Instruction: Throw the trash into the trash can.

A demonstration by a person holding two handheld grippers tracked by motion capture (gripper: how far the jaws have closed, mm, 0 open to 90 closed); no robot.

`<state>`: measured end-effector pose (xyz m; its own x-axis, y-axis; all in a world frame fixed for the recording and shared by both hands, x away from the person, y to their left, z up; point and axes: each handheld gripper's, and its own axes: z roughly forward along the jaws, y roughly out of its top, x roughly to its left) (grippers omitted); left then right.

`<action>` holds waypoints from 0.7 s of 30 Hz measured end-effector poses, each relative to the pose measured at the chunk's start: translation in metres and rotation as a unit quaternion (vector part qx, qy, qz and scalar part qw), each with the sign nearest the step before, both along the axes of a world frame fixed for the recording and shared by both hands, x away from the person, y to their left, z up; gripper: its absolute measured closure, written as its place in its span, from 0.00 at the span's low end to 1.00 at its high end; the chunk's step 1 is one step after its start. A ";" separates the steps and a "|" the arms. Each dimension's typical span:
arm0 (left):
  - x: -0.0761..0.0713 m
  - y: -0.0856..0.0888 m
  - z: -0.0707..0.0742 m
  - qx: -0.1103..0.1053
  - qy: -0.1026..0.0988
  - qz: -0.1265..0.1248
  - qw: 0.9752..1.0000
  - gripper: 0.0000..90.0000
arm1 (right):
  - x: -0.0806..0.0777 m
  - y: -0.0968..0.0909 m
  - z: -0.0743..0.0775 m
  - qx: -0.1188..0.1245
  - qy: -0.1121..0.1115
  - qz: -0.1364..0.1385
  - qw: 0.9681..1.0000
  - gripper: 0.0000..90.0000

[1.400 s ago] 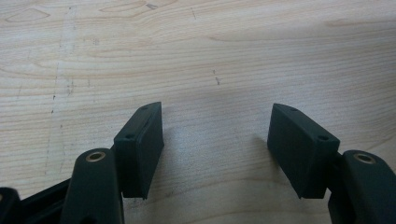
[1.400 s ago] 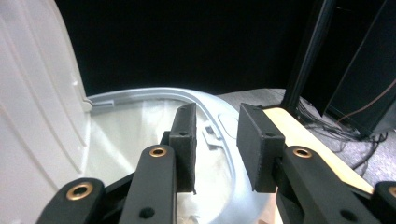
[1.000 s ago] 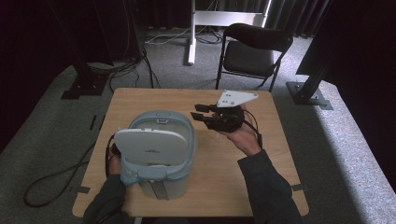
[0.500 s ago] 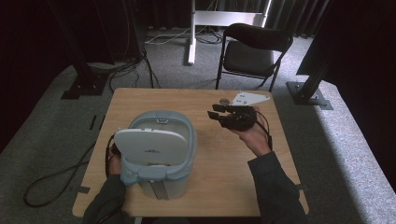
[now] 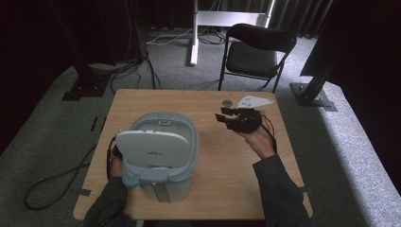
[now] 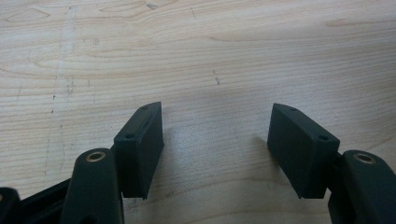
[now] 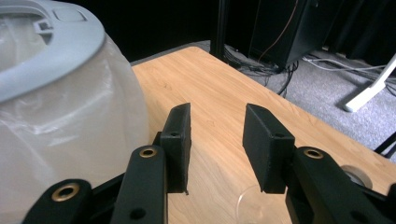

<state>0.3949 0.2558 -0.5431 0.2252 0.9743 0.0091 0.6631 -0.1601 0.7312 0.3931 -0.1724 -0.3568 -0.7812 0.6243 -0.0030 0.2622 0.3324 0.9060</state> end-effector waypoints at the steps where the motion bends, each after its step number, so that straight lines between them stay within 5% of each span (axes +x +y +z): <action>1: 0.000 0.000 0.000 0.000 0.000 0.000 1.000 0.40 | 0.001 -0.001 -0.002 -0.001 0.001 -0.003 1.000 0.68; 21: 0.000 0.000 0.000 0.000 0.000 0.000 1.000 0.40 | 0.016 -0.012 -0.030 -0.015 0.034 -0.047 0.998 0.67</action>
<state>0.3949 0.2558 -0.5431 0.2253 0.9742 0.0092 0.6632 -0.1603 0.7311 0.4095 -0.1843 -0.3871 -0.7188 0.6947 0.0275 0.3530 0.3305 0.8753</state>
